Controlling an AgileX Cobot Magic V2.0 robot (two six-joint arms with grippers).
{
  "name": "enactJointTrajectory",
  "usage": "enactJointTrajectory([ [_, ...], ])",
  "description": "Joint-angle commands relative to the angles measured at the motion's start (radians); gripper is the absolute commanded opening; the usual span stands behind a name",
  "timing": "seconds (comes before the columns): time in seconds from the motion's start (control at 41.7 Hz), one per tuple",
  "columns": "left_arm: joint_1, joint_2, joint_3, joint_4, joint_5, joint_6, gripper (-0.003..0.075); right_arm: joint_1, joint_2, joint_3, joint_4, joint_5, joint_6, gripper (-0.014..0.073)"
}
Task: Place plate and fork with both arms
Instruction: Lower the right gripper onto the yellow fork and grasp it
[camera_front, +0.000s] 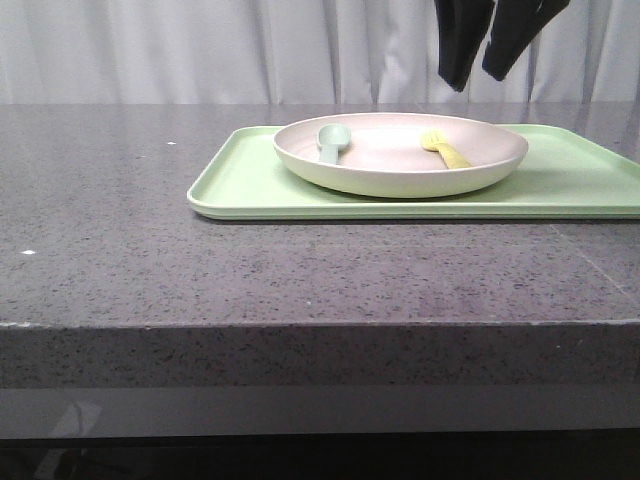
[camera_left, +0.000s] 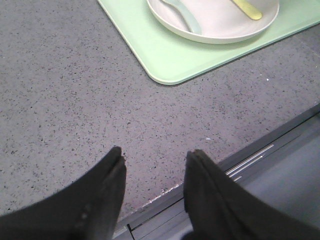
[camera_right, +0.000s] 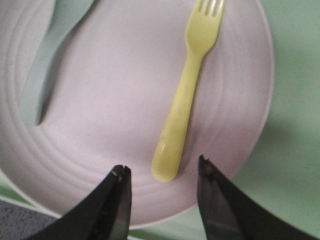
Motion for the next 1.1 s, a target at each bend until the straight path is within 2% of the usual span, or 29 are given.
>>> enactJointTrajectory([
  [0.0, -0.005, 0.0, -0.026, -0.015, -0.071, 0.003, 0.0293, -0.023, 0.005, -0.086, 0.003, 0.001, 0.02, 0.0341],
  [0.264, -0.005, 0.0, -0.026, -0.015, -0.071, 0.003, 0.0293, -0.072, 0.109, -0.183, 0.093, 0.031, 0.031, 0.0341],
  [0.48, -0.005, 0.0, -0.026, -0.015, -0.071, 0.003, 0.0293, -0.076, 0.166, -0.212, 0.093, 0.031, 0.031, 0.0341],
  [0.84, -0.005, 0.0, -0.026, -0.015, -0.071, 0.003, 0.0293, -0.076, 0.205, -0.214, 0.09, -0.058, 0.031, 0.0341],
  [1.08, -0.005, 0.0, -0.026, -0.015, -0.071, 0.003, 0.0293, -0.078, 0.239, -0.214, 0.088, -0.049, 0.03, 0.0341],
])
